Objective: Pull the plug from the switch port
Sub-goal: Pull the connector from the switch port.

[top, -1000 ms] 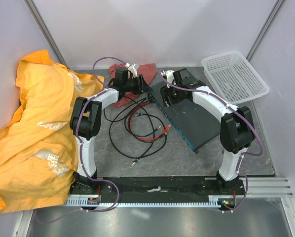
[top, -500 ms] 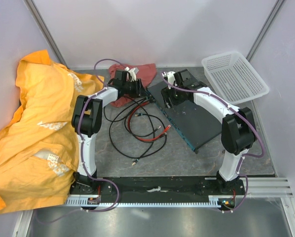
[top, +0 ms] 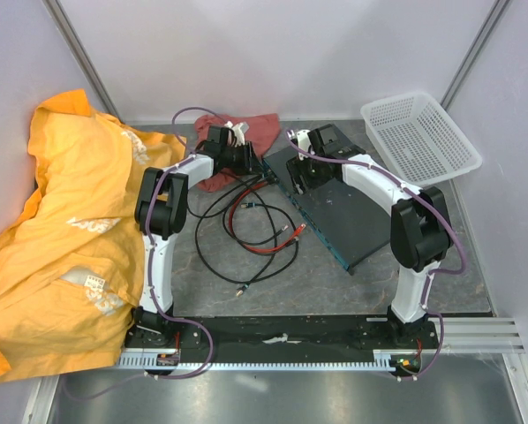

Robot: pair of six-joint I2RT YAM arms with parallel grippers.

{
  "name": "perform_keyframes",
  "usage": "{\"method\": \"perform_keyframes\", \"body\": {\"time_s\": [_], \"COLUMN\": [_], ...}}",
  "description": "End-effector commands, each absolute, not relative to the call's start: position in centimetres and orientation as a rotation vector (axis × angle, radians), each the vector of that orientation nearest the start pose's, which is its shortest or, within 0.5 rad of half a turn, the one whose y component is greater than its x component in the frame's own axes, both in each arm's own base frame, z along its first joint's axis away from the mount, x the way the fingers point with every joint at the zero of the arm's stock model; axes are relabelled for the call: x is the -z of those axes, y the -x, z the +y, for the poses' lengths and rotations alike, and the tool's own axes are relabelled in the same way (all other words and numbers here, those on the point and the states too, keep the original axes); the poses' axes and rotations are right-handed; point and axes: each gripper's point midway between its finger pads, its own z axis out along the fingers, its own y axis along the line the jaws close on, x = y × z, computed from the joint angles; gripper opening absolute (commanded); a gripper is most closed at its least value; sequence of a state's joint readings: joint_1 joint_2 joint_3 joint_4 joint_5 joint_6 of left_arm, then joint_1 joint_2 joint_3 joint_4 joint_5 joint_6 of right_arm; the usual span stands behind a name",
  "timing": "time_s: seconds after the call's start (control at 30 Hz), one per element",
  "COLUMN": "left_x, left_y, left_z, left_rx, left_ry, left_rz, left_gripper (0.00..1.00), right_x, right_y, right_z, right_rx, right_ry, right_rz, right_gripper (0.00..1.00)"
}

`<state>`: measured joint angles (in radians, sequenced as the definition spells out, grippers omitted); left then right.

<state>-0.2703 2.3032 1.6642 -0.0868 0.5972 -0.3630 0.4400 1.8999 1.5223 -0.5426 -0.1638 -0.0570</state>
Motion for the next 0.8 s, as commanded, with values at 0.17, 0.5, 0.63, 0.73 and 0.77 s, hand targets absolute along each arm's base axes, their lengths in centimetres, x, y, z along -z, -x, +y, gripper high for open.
{"method": "perform_keyframes", "body": {"time_s": [0.17,0.5,0.63,0.73,0.77], "left_x": [-4.6,-3.4,-2.8,-2.8,-2.8], "left_y": [-50.5,-49.6,-49.3,-49.1,-48.8], "left_z": [-27.9,-28.6,-28.7,-28.8,-28.9], "left_rx": [1.231,1.317,1.340,1.370,1.384], "left_ry": [-0.161,-0.030,0.011,0.020,0.005], "left_rz": [2.296,2.334,2.344,2.336,2.334], "left_gripper": [0.37,0.43,0.49,0.49,0.50], "right_x": [-11.4,-11.4,-11.3,-11.2,-11.0], "right_y": [-42.5,-42.8,-42.7,-42.7,-42.6], "right_z": [22.4,22.4,22.4,22.3,22.3], "right_rx": [-0.334,-0.331,-0.331,-0.330,-0.329], "right_ry": [0.691,0.689,0.693,0.692,0.695], "right_rz": [2.389,2.386,2.388,2.390,2.394], "right_gripper": [0.74,0.75,0.75,0.75,0.75]}}
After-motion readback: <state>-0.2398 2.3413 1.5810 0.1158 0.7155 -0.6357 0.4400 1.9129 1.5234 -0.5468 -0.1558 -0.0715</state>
